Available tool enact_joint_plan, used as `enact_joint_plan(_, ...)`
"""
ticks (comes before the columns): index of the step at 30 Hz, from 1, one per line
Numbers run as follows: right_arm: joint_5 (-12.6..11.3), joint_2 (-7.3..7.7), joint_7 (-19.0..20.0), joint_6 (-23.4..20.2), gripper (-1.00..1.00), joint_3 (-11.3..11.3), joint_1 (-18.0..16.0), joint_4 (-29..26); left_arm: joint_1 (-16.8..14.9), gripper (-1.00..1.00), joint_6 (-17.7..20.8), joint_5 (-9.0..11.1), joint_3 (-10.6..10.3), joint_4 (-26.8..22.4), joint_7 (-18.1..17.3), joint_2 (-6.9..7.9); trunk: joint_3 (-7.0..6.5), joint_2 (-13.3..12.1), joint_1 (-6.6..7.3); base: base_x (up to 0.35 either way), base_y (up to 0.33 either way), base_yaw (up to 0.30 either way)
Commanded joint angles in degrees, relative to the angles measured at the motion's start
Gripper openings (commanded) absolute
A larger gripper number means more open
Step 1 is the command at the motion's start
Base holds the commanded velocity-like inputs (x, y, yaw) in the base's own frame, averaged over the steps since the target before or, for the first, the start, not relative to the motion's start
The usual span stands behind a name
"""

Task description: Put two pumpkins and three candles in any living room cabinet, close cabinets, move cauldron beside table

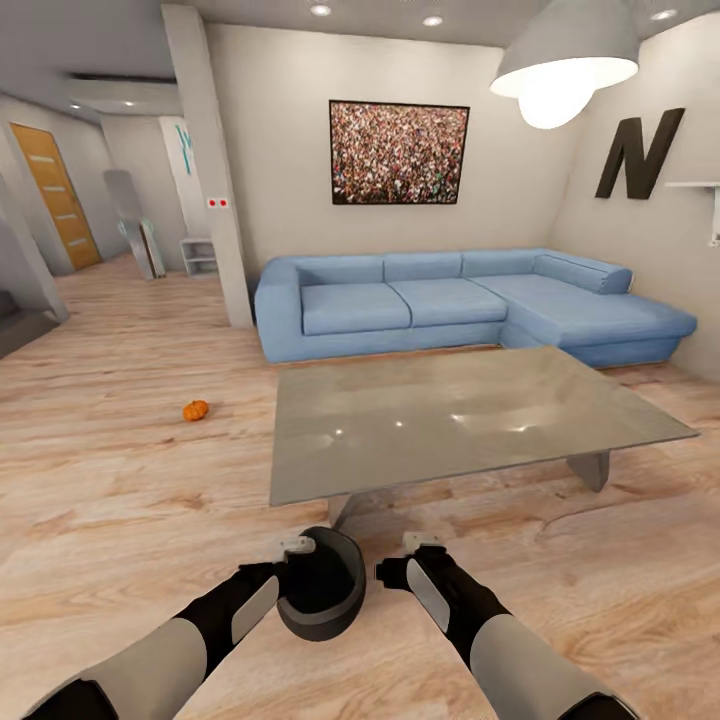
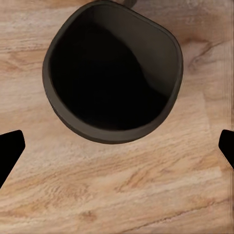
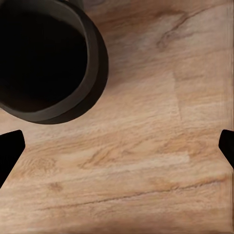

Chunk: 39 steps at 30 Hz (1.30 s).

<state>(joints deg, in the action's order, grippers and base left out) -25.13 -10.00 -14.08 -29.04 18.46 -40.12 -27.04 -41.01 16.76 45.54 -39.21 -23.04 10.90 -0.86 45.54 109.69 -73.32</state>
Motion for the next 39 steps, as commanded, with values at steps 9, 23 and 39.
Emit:
enact_joint_plan(9, -0.53, 0.00, -0.51, -0.14, 1.00, 0.26, -0.05, -0.04, -0.02, 1.00, 0.00, 0.56, -0.51, -0.29, 0.51, 0.07, -1.59, -2.80, 1.55, 0.000, 0.000, -0.245)
enact_joint_plan(23, -0.41, 2.89, 2.44, -0.25, 1.00, -1.24, -0.05, -0.21, 0.02, 1.00, -0.01, 0.52, -0.61, -0.45, 0.37, 0.08, -2.18, -2.80, 1.55, 0.000, 0.000, -0.234)
enact_joint_plan(39, -0.27, 3.32, 3.09, -0.40, 1.00, -4.03, -0.05, -0.12, 0.04, 1.00, -0.20, 0.50, -0.69, -0.49, 0.49, -0.05, -2.87, -2.80, 1.55, 0.000, 0.000, -0.232)
